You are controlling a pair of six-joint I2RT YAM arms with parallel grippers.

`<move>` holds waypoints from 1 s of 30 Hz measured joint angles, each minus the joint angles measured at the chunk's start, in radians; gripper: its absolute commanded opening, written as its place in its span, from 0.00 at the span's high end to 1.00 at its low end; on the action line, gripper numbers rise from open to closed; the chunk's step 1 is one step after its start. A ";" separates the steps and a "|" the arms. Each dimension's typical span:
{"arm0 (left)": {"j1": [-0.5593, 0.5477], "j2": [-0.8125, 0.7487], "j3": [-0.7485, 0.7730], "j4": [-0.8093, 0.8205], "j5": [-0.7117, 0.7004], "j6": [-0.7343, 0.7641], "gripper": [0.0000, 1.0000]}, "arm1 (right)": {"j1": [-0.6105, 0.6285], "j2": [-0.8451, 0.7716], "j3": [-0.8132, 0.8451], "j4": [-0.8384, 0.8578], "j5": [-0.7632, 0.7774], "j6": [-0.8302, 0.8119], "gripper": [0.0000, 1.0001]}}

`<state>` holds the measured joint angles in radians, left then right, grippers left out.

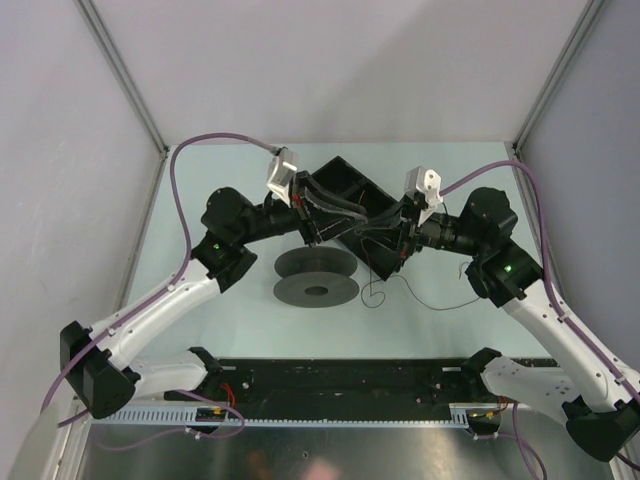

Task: Wrap the cables

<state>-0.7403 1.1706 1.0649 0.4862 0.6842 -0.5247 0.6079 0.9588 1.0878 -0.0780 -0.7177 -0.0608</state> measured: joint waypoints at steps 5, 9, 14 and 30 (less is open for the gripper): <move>0.000 0.000 -0.012 -0.002 0.000 -0.002 0.98 | 0.000 0.000 0.000 -0.002 0.004 -0.008 1.00; 0.000 -0.002 -0.012 -0.014 0.001 0.010 1.00 | 0.002 -0.002 0.000 -0.013 0.015 -0.031 1.00; 0.000 -0.026 -0.012 -0.109 0.001 0.074 1.00 | 0.005 -0.016 0.000 -0.062 0.064 -0.101 1.00; 0.004 -0.041 0.043 -0.642 0.067 0.314 0.67 | 0.079 -0.083 -0.002 -0.130 0.192 -0.414 1.00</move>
<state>-0.7361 1.1294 1.1084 -0.1562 0.7513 -0.2111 0.6865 0.8757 1.0859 -0.2077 -0.5262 -0.4747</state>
